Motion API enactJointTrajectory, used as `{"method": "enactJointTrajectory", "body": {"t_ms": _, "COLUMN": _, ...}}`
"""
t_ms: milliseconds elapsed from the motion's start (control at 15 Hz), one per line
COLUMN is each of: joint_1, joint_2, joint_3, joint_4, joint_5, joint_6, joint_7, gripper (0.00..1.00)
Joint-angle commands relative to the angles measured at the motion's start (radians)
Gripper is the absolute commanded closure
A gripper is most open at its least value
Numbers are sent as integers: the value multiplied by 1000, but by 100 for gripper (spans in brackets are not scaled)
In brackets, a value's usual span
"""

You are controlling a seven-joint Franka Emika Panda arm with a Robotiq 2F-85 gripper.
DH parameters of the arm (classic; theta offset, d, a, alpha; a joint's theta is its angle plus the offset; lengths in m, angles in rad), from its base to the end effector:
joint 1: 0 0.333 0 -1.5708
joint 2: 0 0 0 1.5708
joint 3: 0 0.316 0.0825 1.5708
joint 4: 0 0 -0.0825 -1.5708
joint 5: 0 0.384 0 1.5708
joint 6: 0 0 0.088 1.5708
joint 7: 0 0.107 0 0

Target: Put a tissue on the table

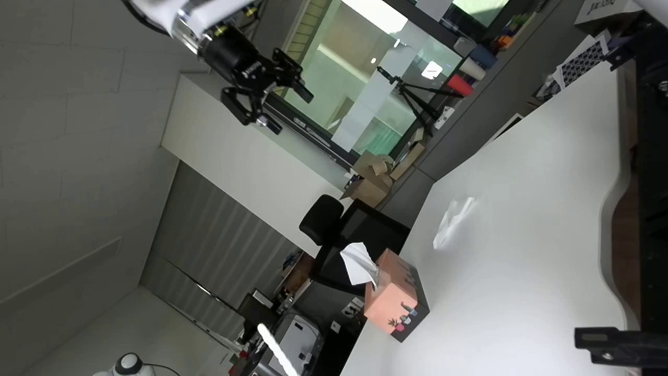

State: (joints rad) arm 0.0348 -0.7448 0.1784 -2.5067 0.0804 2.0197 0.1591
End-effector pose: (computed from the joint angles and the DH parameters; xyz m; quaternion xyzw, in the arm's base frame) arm 0.3434 0.0884 0.5436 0.9919 -0.0015 0.1269 0.0011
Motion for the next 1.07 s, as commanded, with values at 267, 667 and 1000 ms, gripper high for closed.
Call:
{"method": "enactJointTrajectory", "body": {"t_ms": 267, "joint_1": -145, "joint_2": 509, "joint_3": 5, "joint_4": 113, "joint_5": -151, "joint_6": 493, "joint_7": 164, "gripper": 0}}
{"method": "enactJointTrajectory", "body": {"t_ms": 667, "joint_1": -181, "joint_2": 888, "joint_3": -6, "joint_4": 360, "joint_5": -366, "joint_6": 598, "joint_7": 588, "gripper": 0}}
{"method": "enactJointTrajectory", "body": {"t_ms": 1000, "joint_1": 21, "joint_2": 1165, "joint_3": -171, "joint_4": 649, "joint_5": -323, "joint_6": 535, "joint_7": 832, "gripper": 0}}
